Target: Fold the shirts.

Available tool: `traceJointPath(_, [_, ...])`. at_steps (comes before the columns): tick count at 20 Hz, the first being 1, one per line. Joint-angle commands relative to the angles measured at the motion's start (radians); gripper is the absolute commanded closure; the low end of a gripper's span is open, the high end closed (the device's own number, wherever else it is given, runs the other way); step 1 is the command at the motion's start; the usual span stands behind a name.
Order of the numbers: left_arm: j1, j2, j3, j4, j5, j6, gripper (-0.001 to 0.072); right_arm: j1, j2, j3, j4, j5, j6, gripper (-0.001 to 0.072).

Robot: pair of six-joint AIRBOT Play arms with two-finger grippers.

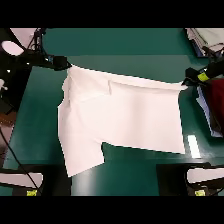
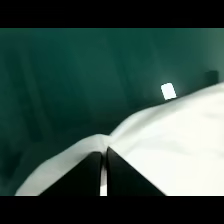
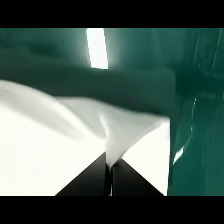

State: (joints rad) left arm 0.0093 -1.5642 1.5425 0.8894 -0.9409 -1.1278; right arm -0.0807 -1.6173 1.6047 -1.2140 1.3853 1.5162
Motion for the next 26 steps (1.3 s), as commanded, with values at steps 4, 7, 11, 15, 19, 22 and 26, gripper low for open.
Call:
traceJointPath(4, [0.000, -0.052, 0.064, 0.051, 0.151, 0.145, 0.0679, 0.008, -0.078, 0.178, -0.011, -0.170, 0.001, 0.0701])
traceJointPath(7, [0.000, -0.052, 0.126, 0.169, 0.021, 0.145, 0.0679, 0.018, -0.077, 0.203, -0.020, -0.063, 0.000, 0.0701])
traceJointPath(11, [0.000, -0.052, 0.134, 0.240, -0.259, 0.189, 0.0679, 0.058, -0.035, 0.067, -0.073, -0.019, -0.010, 0.0702])
traceJointPath(15, [0.000, -0.052, 0.048, 0.320, -0.368, 0.184, 0.0679, 0.090, 0.019, -0.100, -0.072, -0.080, -0.010, 0.0702])
traceJointPath(19, [0.000, -0.052, -0.101, 0.317, -0.229, 0.182, 0.0679, 0.104, 0.021, -0.194, -0.061, -0.130, -0.005, 0.0701])
traceJointPath(22, [0.000, -0.052, -0.129, 0.321, -0.204, 0.128, 0.0665, 0.107, 0.021, -0.215, -0.060, -0.117, -0.006, 0.0696])
traceJointPath(26, [0.000, -0.051, -0.065, 0.422, -0.305, -0.029, 0.0107, 0.098, 0.023, -0.177, -0.061, 0.002, -0.006, 0.0302])
